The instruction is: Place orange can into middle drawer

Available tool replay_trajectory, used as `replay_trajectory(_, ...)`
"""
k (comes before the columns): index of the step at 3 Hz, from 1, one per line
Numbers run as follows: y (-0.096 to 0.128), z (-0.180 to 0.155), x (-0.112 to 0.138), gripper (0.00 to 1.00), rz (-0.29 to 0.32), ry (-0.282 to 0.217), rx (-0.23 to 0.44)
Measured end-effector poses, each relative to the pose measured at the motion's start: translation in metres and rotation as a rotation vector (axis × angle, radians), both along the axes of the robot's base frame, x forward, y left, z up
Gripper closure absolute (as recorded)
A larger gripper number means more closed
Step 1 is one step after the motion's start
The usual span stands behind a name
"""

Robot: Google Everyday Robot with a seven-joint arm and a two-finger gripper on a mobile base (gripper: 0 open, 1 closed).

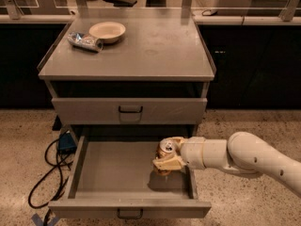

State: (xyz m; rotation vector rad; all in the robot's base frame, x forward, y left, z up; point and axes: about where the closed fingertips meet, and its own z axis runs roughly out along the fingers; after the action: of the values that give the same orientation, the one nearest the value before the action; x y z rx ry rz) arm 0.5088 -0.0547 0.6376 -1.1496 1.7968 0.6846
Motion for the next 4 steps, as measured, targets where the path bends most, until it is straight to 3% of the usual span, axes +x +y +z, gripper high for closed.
replay_trajectory(1, -0.008, -0.025, 0.007, 1.00, -0.017, -0.024, 0.008)
replay_trajectory(2, -0.006, -0.071, 0.026, 1.00, -0.034, -0.061, 0.037)
replay_trajectory(3, 0.003, -0.137, 0.043, 1.00, -0.057, -0.045, 0.042)
replay_trajectory(4, 0.017, -0.190, 0.058, 1.00, -0.070, -0.029, -0.032)
